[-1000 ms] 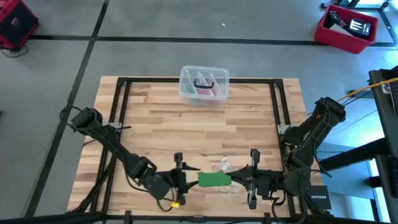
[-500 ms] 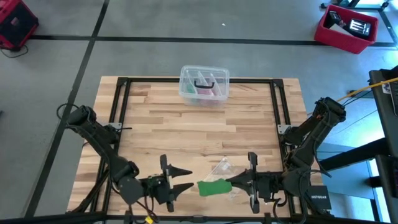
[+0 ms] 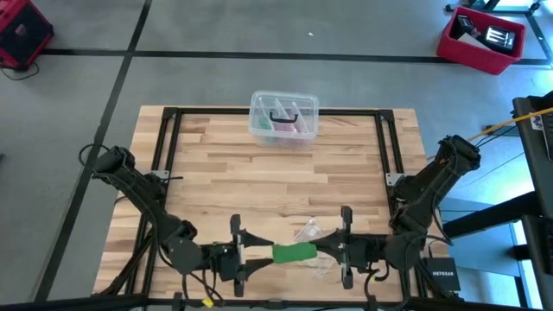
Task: Roll bandage
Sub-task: Roll the green bandage
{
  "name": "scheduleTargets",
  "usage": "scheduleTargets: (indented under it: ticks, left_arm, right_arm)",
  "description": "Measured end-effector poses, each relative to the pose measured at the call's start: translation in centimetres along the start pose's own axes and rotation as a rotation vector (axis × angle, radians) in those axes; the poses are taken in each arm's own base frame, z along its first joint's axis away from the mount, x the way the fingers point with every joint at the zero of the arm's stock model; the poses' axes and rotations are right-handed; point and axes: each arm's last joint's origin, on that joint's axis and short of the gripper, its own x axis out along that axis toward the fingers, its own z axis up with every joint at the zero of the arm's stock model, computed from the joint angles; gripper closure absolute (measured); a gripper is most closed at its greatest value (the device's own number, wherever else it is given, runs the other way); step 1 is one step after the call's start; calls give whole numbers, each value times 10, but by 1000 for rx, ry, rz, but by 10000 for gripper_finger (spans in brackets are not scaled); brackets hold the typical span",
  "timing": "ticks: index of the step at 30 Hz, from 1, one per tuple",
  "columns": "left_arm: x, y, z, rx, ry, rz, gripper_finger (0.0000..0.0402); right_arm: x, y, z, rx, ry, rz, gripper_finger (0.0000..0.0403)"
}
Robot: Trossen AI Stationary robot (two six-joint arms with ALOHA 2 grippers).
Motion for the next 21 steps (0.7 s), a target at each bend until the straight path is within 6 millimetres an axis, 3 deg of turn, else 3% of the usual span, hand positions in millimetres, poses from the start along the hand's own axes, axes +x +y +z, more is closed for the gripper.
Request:
scheduleTargets:
  ticks: [21]
  left_arm:
    - [0,-2,-2,22,8,-18,218]
  right_arm:
    - [1,2,0,-25,-22,100,391]
